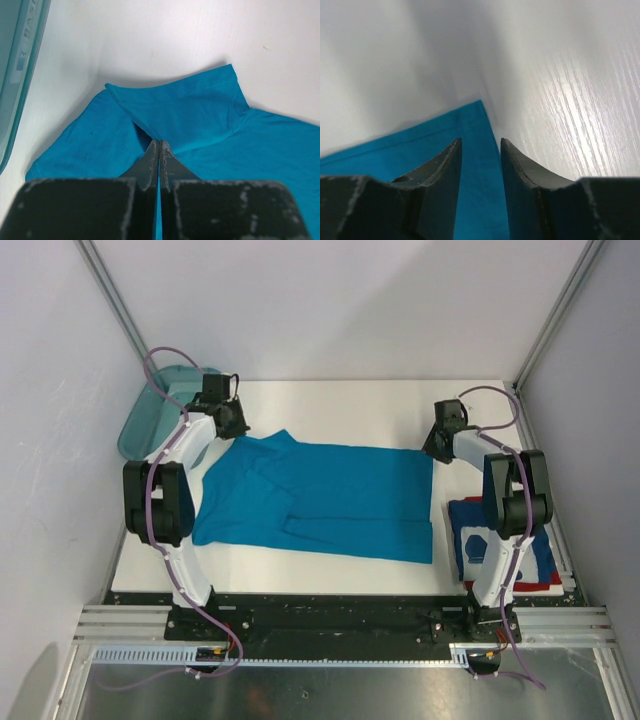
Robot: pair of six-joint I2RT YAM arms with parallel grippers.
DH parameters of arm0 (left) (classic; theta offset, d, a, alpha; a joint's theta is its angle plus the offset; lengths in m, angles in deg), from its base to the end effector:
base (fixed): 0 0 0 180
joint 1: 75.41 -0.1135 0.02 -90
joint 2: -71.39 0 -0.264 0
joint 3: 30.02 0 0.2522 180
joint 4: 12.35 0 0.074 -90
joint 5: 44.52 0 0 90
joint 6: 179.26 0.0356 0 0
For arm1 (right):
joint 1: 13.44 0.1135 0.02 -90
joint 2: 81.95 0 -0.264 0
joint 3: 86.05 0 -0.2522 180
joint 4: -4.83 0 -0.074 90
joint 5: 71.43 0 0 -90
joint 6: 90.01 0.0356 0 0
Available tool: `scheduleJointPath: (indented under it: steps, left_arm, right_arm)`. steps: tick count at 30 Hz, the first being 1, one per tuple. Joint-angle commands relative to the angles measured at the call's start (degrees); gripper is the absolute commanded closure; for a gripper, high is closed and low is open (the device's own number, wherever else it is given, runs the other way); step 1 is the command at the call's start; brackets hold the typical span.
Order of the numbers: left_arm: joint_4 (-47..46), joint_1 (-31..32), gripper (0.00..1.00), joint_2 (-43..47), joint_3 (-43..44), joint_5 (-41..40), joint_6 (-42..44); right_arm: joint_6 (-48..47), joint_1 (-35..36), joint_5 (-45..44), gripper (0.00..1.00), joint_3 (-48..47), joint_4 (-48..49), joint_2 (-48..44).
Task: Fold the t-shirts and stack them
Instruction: Grap the side of the flattened tshirt furthest away from the robot with both arms
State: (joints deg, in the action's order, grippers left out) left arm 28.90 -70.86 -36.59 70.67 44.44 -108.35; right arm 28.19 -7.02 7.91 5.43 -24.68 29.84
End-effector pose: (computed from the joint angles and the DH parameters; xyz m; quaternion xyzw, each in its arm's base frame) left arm 0.4229 -0.0330 0.2505 -0.1215 0.9273 -0.0642 0.3482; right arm 0.4137 0.0399 0.1722 0.2074 0.9210 0.0105 0.3295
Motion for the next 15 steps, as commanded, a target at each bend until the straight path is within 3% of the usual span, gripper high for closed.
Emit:
scheduleJointPath:
  steps: [1,15]
  left_arm:
    - [-1.73,-0.4,1.0,1.81,1.03,0.6,-0.56]
    - [-1.75,-0.43,1.0,1.03,1.83,0.6,-0.18]
  right_arm:
    - [-0.41,0.01,-1.9,0.59,-4.01,3.01,1.84]
    - [-1.49,3.2,-8.95,0.6,-16.67,-9.13,11.97]
